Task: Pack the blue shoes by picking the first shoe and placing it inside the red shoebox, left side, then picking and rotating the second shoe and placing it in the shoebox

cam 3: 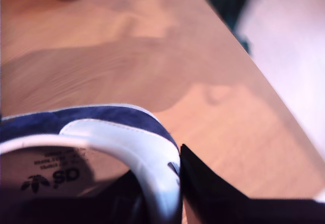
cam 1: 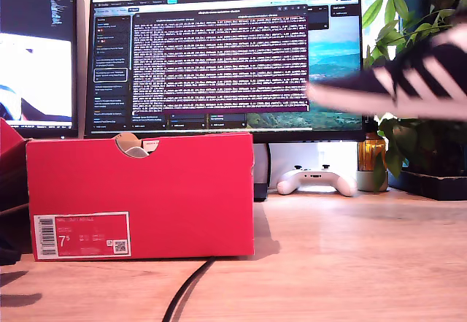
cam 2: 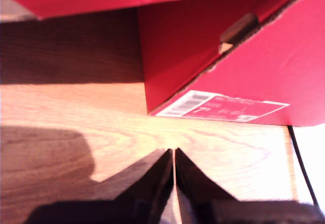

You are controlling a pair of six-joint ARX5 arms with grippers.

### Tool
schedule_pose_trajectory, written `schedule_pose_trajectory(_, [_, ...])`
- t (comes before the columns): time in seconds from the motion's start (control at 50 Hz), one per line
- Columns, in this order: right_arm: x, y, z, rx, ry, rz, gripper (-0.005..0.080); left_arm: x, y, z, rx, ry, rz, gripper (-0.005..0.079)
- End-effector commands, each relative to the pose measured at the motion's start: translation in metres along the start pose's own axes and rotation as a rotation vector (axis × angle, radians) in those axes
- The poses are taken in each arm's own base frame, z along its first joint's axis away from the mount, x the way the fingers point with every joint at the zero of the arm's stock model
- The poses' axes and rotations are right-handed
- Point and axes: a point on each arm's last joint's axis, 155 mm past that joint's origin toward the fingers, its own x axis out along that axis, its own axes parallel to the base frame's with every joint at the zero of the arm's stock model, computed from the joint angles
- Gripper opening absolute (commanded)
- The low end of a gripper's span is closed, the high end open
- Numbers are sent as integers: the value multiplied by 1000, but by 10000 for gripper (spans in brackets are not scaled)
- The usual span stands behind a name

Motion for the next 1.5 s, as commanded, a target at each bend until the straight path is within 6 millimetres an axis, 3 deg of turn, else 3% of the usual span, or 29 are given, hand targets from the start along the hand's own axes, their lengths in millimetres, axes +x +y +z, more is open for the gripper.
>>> schedule_pose_trajectory(0.0, [-24, 16, 24, -41, -86, 89, -10, 0, 3, -8, 6, 14, 4, -21])
schedule_pose_trajectory(0.26, [-71, 83, 72, -349, -333, 367, -10, 0, 3, -8, 6, 14, 4, -21])
schedule_pose_trajectory(0.48, [-97, 131, 84, -667, -528, 424, -10, 0, 3, -8, 6, 14, 4, -21])
schedule_pose_trajectory(0.9, [-153, 227, 86, -969, -865, 524, -10, 0, 3, -8, 6, 14, 4, -21])
schedule_pose_trajectory(1.2, [-160, 278, 76, -1058, -971, 568, -10, 0, 3, -7, 6, 12, 3, -21])
schedule_pose_trajectory(1.48, [-147, 320, 60, -1113, -993, 611, -10, -1, -7, 12, 32, -65, -30, -21])
